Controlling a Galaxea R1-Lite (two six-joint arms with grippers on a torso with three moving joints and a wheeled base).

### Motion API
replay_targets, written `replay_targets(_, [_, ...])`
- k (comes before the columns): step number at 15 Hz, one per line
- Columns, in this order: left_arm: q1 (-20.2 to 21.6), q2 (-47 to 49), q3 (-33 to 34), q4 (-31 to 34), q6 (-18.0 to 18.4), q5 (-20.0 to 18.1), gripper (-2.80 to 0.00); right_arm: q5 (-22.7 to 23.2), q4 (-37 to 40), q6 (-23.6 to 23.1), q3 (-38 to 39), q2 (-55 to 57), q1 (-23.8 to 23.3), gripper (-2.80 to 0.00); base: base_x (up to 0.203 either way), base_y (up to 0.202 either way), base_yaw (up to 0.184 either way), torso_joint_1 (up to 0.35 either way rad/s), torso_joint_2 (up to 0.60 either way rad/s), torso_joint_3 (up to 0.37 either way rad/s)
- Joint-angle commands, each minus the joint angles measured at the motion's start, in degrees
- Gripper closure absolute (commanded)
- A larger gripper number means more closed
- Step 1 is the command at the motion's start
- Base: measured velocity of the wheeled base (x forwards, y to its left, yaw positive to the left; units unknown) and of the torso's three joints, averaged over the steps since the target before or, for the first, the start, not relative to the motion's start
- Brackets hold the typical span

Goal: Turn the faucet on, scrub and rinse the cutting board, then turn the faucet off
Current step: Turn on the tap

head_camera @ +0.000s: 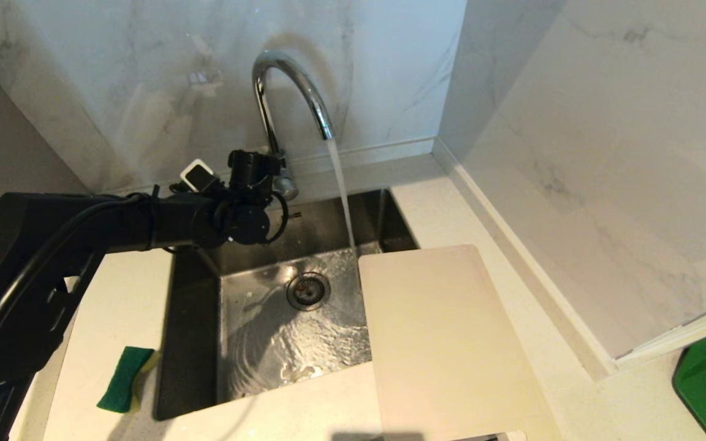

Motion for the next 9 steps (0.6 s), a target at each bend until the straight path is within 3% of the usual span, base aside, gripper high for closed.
replay_targets(1, [-0.13, -0.75, 0.03, 0.32, -0.45, -0.05, -2.80, 0.01, -0.01, -0.02, 0.00, 0.00, 0.01, 0.00, 0.000, 0.000, 0.000, 0.000, 0.00, 0.000])
replay_targets(9, [-0.53, -6.69, 0.08, -4.50, -0.03, -1.05, -2.80, 0.01, -0.01, -0.02, 0.00, 0.00, 0.01, 0.00, 0.000, 0.000, 0.000, 0.000, 0.00, 0.000])
